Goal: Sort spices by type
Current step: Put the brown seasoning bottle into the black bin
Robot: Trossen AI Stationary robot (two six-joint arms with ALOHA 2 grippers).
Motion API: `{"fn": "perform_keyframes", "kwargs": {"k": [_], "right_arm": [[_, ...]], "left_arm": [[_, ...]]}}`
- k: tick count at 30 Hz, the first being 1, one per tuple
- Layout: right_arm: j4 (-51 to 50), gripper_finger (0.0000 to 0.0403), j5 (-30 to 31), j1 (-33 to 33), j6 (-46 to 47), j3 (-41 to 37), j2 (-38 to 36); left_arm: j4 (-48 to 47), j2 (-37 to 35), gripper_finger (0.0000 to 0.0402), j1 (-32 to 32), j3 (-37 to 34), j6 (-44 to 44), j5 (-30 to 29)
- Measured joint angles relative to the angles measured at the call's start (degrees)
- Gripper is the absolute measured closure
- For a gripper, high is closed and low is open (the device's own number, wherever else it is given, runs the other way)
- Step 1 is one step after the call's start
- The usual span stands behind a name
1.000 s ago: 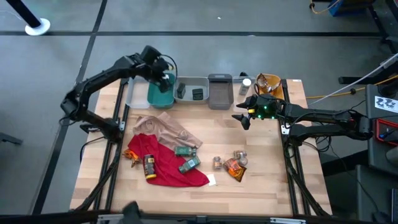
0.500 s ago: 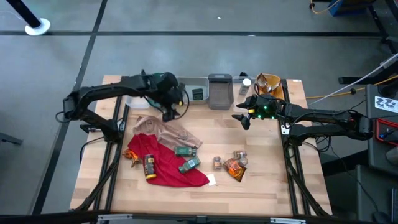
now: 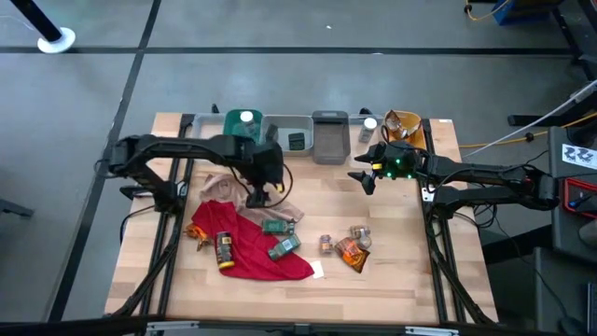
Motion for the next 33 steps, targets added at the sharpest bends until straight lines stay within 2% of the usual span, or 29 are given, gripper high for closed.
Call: {"fn": "perform_keyframes", "kwargs": {"k": [3, 9, 19, 29, 33], "right_arm": [[0.0, 0.0086, 0.0, 0.0, 0.0, 0.0, 0.0], [-1.2, 0.0086, 0.0, 0.0, 0.0, 0.0, 0.0], [-1.5, 0.0086, 0.0, 0.0, 0.0, 0.0, 0.0], [-2.6, 0.0086, 0.0, 0.0, 0.0, 0.0, 0.0], [-2.6, 0.0086, 0.0, 0.0, 0.0, 0.0, 0.0]], "left_arm": [[0.0, 3.0, 0.0121, -1.4, 0.0, 2.8, -1.2], [1.3, 8.4, 0.0121, -3.0, 0.0, 6.4, -8.0], [4.4, 14.1, 0.0127, -3.0, 0.0, 8.9, -8.4], [6.0, 14.8, 0.0221, -2.9, 0.0, 8.9, -8.5], [6.8, 15.0, 0.0246, -2.9, 0.0, 8.9, -8.5]]}}
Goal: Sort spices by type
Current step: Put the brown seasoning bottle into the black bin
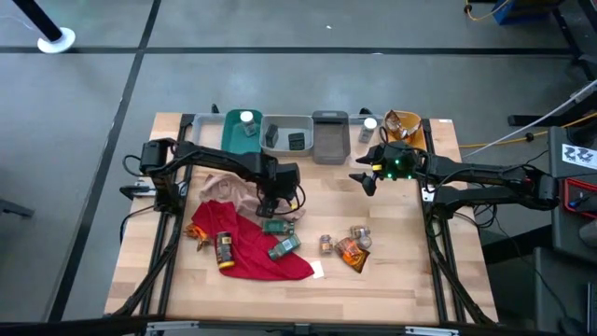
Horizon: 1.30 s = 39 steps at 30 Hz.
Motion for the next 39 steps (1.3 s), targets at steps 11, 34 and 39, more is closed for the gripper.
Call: {"fn": "perform_keyframes", "kwargs": {"k": [11, 34, 39], "right_arm": [[0.1, 0.0086, 0.0, 0.0, 0.0, 0.0, 0.0], [0.1, 0.0086, 0.0, 0.0, 0.0, 0.0, 0.0], [0.1, 0.0086, 0.0, 0.0, 0.0, 0.0, 0.0]], "left_arm": [[2.9, -0.9, 0.025, 0.5, 1.3, 3.6, 0.1], [25.8, -0.9, 0.0248, 11.3, 11.7, 13.3, 0.1], [34.5, -0.8, 0.0248, 13.9, 11.7, 13.2, 0.2]]}}
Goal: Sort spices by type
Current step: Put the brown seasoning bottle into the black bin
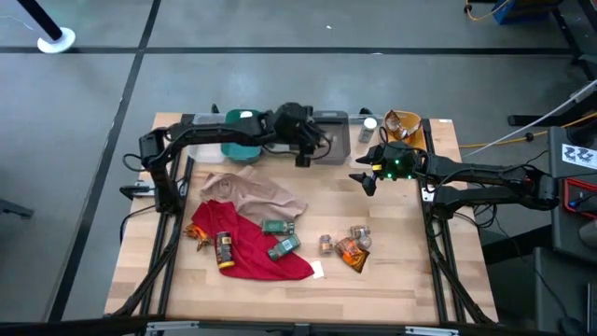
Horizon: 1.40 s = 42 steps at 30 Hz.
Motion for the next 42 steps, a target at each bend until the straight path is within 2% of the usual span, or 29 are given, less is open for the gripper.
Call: {"fn": "perform_keyframes", "kwargs": {"k": [4, 12, 25, 42], "right_arm": [[0.0, 0.0086, 0.0, 0.0, 0.0, 0.0, 0.0], [0.1, 0.0086, 0.0, 0.0, 0.0, 0.0, 0.0], [0.3, 0.0086, 0.0, 0.0, 0.0, 0.0, 0.0], [0.2, 0.0086, 0.0, 0.0, 0.0, 0.0, 0.0]], "left_arm": [[4.5, 1.0, 0.0246, 1.7, 0.0, -0.1, 2.2], [7.2, 4.5, 0.0248, 3.4, 0.0, -3.2, 3.4], [4.9, 12.8, 0.0246, 3.7, 0.0, -8.4, 4.3], [-1.0, 12.9, 0.0245, 3.9, 0.0, -9.3, 4.2]]}}
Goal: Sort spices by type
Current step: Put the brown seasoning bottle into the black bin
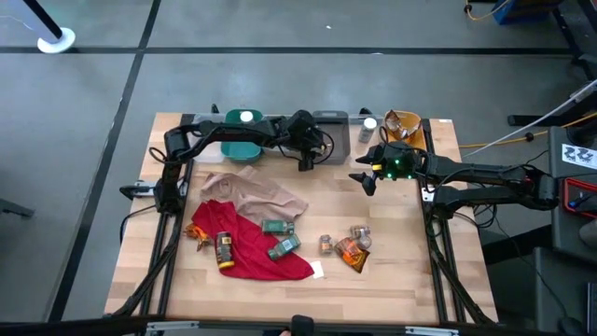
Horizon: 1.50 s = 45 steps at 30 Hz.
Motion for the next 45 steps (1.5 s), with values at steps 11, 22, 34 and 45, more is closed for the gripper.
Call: {"fn": "perform_keyframes", "kwargs": {"k": [11, 22, 34, 45], "right_arm": [[0.0, 0.0086, 0.0, 0.0, 0.0, 0.0, 0.0], [1.8, 0.0086, 1.8, 0.0, 0.0, 0.0, 0.0], [17.0, 0.0086, 14.0, -0.6, -3.1, 0.0, 3.2], [29.6, 0.0086, 15.0, -9.0, -3.2, 0.0, 16.6]], "left_arm": [[-0.3, 0.0, 0.0245, 0.0, 0.0, 0.5, 0.0], [1.3, 0.0, 0.0245, 0.0, 0.0, -0.8, 0.0], [10.2, 0.0, 0.0245, 0.0, 0.0, -7.5, 0.0], [11.2, 0.6, 0.0245, 0.7, 0.0, -11.4, -0.7]]}}
